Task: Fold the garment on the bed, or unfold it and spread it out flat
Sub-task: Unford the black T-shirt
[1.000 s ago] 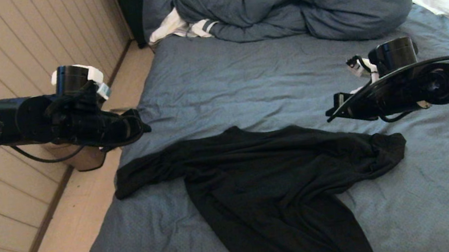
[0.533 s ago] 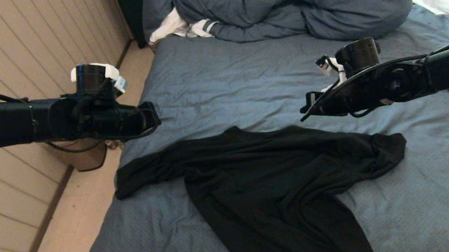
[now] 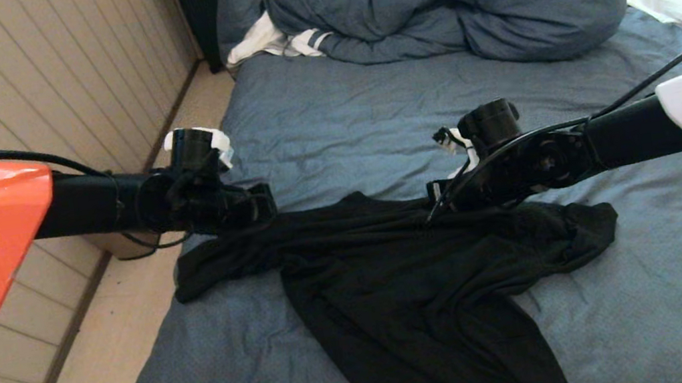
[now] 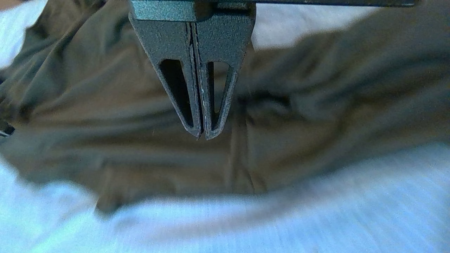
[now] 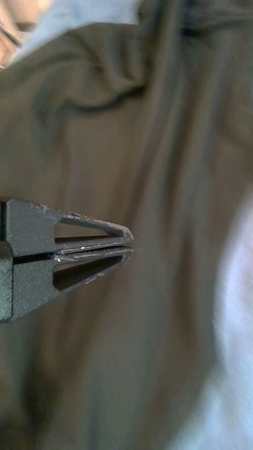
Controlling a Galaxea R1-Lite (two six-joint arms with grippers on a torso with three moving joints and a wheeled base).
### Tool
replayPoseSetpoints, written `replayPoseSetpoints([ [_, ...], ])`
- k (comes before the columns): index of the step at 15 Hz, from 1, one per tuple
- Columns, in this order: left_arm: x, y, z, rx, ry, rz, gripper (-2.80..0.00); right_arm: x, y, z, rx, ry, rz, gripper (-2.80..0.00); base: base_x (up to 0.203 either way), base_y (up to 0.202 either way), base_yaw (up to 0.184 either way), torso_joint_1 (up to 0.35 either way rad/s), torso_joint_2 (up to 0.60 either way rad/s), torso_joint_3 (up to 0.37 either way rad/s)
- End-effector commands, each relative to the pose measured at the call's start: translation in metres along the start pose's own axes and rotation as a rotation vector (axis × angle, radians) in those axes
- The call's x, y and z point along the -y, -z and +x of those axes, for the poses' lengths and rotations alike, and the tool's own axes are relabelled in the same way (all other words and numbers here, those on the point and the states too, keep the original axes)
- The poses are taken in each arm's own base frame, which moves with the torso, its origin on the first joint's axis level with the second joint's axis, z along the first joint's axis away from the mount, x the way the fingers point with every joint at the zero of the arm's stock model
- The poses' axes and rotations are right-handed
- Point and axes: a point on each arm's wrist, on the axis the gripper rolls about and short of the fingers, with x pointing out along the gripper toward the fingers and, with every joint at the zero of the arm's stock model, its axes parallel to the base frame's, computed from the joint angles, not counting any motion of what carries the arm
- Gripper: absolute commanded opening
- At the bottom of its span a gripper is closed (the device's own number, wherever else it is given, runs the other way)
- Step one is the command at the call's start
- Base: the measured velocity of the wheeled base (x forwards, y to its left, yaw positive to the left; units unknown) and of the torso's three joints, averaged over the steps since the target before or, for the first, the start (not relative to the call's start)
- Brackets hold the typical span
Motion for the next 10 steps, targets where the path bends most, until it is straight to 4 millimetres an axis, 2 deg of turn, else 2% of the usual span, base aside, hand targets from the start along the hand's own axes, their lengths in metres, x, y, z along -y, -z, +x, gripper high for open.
replayPoseSetpoints([
  [1,0.011,0.016,0.000,-0.045,0.003,0.015,-2.80,-0.008,0.011,0.002,-0.038,-0.013,-0.006,-2.80,0.000,0.000,0.000,0.000,0.00,0.000],
  [3,0.023,0.038,-0.011,-0.100,0.005,0.033,-2.80,-0.012,0.018,0.002,-0.067,-0.019,0.014,-2.80,0.000,0.000,0.000,0.000,0.00,0.000],
  [5,0.022,0.062,-0.027,-0.161,0.000,0.037,-2.80,-0.016,0.025,-0.001,-0.118,-0.016,0.034,-2.80,0.000,0.000,0.000,0.000,0.00,0.000],
  [7,0.041,0.076,-0.048,-0.151,0.054,0.063,-2.80,-0.021,0.030,-0.018,-0.162,-0.016,0.042,-2.80,0.000,0.000,0.000,0.000,0.00,0.000],
  [8,0.049,0.084,-0.051,-0.166,0.074,0.073,-2.80,-0.024,0.035,-0.026,-0.186,-0.014,0.044,-2.80,0.000,0.000,0.000,0.000,0.00,0.000],
  [10,0.051,0.103,-0.049,-0.219,0.067,0.074,-2.80,-0.024,0.049,-0.039,-0.229,-0.008,0.043,-2.80,0.000,0.000,0.000,0.000,0.00,0.000],
])
